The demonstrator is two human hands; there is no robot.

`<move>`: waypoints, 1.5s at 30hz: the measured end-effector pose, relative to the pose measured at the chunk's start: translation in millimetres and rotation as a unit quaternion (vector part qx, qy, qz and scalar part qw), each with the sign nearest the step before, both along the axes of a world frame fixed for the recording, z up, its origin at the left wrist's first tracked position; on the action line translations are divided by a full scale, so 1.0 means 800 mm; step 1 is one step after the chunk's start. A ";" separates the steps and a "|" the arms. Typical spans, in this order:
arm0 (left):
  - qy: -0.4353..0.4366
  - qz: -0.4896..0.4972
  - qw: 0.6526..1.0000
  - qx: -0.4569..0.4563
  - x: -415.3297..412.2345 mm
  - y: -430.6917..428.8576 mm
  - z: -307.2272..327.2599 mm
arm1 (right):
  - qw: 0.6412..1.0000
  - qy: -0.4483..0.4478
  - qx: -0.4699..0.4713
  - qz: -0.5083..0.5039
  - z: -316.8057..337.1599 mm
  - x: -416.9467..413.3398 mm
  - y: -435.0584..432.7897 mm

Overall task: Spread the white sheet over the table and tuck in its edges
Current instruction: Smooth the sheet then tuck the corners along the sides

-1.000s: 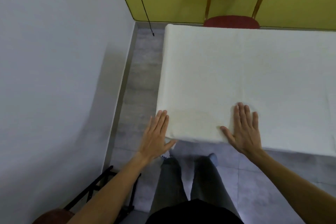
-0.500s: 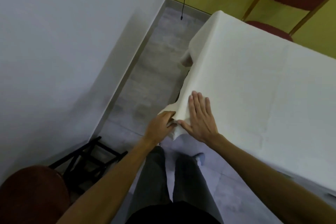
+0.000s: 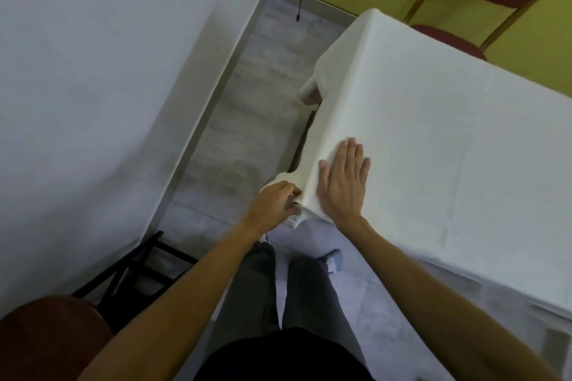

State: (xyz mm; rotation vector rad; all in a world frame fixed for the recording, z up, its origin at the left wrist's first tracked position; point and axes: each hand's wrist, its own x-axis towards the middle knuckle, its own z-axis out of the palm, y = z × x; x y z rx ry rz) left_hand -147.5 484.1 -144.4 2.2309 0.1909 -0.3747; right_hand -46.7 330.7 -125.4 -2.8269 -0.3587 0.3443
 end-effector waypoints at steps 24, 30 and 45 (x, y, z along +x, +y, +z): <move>-0.048 -0.062 0.994 0.073 -0.005 0.055 0.010 | 0.981 -0.075 -0.034 -0.174 -0.014 -0.044 0.025; -0.051 -0.136 0.987 0.065 -0.017 0.077 0.015 | 0.983 -0.072 -0.031 -0.169 -0.013 -0.044 0.024; 0.013 -0.016 0.999 0.032 -0.003 0.025 0.001 | 0.981 -0.078 -0.037 -0.174 -0.016 -0.044 0.025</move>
